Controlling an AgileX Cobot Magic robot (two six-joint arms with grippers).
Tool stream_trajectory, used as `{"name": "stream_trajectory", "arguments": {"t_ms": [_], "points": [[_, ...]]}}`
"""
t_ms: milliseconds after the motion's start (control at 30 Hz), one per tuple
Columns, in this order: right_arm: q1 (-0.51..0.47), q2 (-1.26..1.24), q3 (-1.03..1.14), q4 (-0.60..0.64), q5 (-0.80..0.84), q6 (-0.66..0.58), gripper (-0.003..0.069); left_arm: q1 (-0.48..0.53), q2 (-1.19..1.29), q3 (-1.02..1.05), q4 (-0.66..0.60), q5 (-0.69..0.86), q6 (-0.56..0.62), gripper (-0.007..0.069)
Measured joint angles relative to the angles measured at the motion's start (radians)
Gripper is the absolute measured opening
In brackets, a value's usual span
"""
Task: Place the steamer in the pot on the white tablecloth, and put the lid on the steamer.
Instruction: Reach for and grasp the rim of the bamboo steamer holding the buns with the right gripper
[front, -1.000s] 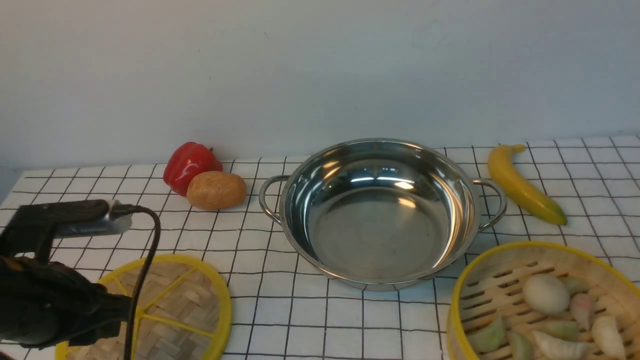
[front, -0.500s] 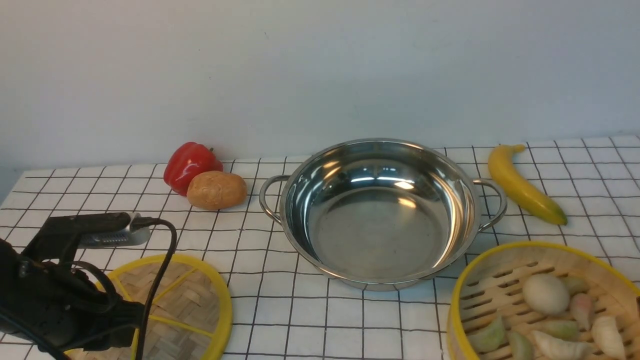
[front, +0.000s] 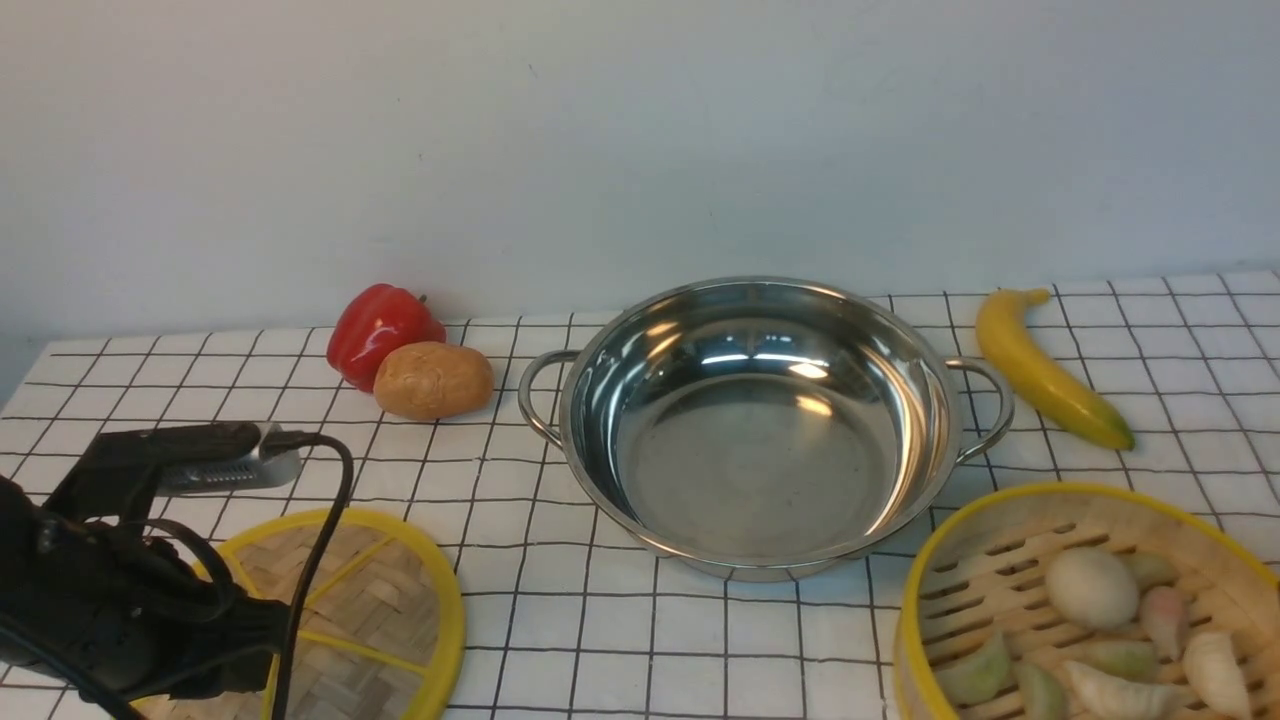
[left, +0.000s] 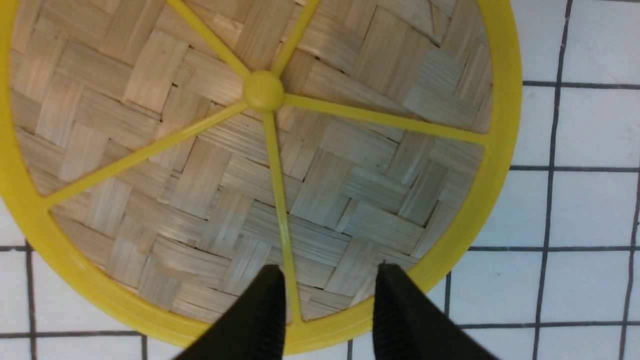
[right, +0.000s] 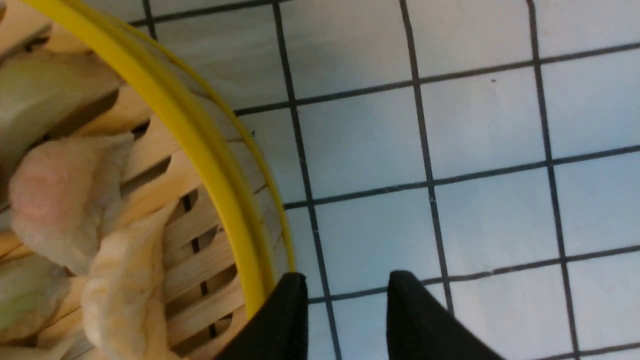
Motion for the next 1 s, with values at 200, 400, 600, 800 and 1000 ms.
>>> {"name": "stream_trajectory", "arguments": {"t_ms": [200,400,600,800,1000], "points": [[-0.005,0.002,0.0,0.056,-0.017,-0.051,0.0242,0.0,0.0,0.0,-0.001,0.0,0.0,0.0243],[-0.005,0.002,0.0,0.056,-0.017,-0.054,0.0242,0.0,0.0,0.0,-0.001,0.0,0.001,0.0243],[-0.005,0.003,-0.031,0.056,-0.019,-0.054,0.0242,0.0,0.0,0.0,-0.001,-0.02,0.001,0.0243],[-0.005,0.004,-0.12,0.08,0.018,-0.076,0.0242,0.0,0.0,0.0,-0.001,-0.023,0.001,0.0243],[-0.005,0.004,-0.119,0.11,0.075,-0.113,0.0242,0.0,0.0,0.0,-0.001,-0.023,0.001,0.0243]]}}
